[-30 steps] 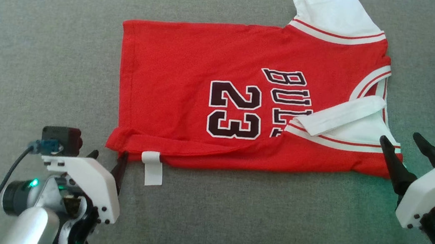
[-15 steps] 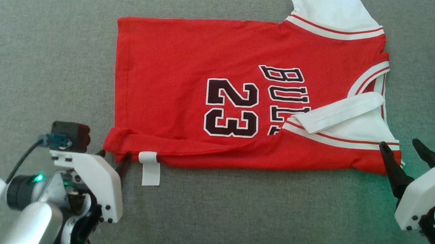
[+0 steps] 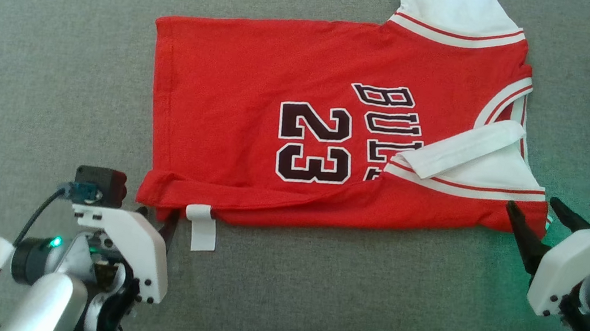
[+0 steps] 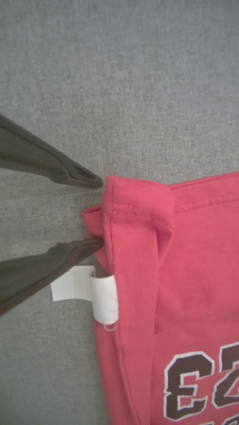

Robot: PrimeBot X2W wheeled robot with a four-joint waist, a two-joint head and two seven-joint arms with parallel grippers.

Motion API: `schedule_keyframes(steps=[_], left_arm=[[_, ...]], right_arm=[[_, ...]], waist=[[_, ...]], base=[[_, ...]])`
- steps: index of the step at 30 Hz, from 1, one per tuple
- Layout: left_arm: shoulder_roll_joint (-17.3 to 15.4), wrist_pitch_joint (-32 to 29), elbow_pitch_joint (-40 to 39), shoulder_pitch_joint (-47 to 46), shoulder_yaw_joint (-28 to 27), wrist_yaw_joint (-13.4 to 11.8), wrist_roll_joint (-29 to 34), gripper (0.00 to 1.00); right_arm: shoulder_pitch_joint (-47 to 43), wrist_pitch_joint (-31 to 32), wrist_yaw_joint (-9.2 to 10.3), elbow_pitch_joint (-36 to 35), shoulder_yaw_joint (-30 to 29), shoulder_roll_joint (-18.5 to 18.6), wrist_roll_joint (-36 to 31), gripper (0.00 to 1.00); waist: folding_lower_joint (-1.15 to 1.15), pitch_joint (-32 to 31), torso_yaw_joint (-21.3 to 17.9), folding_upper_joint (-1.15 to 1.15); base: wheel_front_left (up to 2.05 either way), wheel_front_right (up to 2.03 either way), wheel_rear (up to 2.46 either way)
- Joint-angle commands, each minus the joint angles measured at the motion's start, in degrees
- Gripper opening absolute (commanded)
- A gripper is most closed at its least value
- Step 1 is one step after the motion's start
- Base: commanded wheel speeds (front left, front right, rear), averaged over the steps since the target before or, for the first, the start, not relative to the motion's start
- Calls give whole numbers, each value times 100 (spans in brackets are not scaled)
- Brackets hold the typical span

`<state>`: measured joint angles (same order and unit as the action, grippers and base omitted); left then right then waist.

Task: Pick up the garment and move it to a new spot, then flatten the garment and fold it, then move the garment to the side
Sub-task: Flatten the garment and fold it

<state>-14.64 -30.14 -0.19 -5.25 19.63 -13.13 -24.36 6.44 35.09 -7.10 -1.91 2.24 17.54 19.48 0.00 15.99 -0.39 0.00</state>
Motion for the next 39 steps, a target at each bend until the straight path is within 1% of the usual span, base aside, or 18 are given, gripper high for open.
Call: schedule_keyframes(steps=[1, 5, 11, 18, 19, 22, 26, 28, 29, 30, 31, 32, 33, 35, 39], left_arm=[[-152, 33, -141, -310, -205, -20, 30, 80], [-146, 29, -59, -392, -165, -12, 46, 78], [-134, -11, 35, -525, -84, 27, 55, 78], [-96, -54, 150, -629, 27, 129, 10, 75], [-88, -65, 171, -641, 54, 152, 1, 73], [-60, -73, 228, -668, 109, 197, -26, 50], [-42, -92, 278, -691, 175, 255, -57, 40], [-40, -115, 287, -689, 211, 291, -80, 33], [-36, -130, 290, -683, 229, 311, -99, 29], [-37, -153, 291, -675, 255, 334, -111, 23], [-38, -173, 288, -667, 278, 354, -123, 11], [-30, -185, 281, -658, 295, 374, -146, 0], [-30, -209, 279, -651, 324, 404, -163, 0], [-27, -219, 265, -640, 358, 468, -211, 0], [-68, -148, 188, -661, 248, 468, -289, 0]], right_arm=[[133, 19, -39, -135, 110, 70, -64, 100], [225, 71, -39, 33, 145, 53, -93, 100], [387, 208, -39, 426, 49, 83, -117, 100], [583, 443, -39, 763, 285, 224, -47, 100], [608, 464, -39, 796, 324, 245, -13, 100], [672, 524, -39, 876, 395, 266, 104, 100], [711, 580, -39, 950, 471, 307, 201, 100], [721, 621, -39, 979, 509, 322, 264, 100], [721, 655, -39, 993, 538, 339, 291, 98], [717, 698, -39, 1007, 571, 359, 326, 83], [714, 743, -39, 1017, 601, 379, 365, 60], [711, 785, -39, 1023, 631, 399, 406, 40], [712, 810, -39, 1022, 659, 417, 451, 0], [707, 831, -39, 1027, 682, 420, 579, 0], [736, 849, -39, 990, 587, 410, 822, 0]], waist=[[0, 34, -20, 0], [0, 93, -24, 0], [0, 241, 2, 0], [0, 329, 48, 0], [0, 330, 56, 0], [0, 319, 65, 0], [0, 288, 63, 0], [0, 273, 55, 0], [0, 264, 50, 0], [0, 257, 44, 0], [0, 254, 40, 0], [0, 251, 36, 0], [0, 246, 33, 0], [0, 218, 30, 0], [0, 104, 23, 0]], base=[[0, 0, 0], [0, 0, 0], [0, 0, 0], [0, 0, 0], [0, 0, 0], [0, 0, 0], [0, 0, 0], [0, 0, 0], [0, 0, 0], [0, 0, 0], [0, 0, 0], [0, 0, 0], [0, 0, 0], [0, 0, 0], [0, 0, 0]])
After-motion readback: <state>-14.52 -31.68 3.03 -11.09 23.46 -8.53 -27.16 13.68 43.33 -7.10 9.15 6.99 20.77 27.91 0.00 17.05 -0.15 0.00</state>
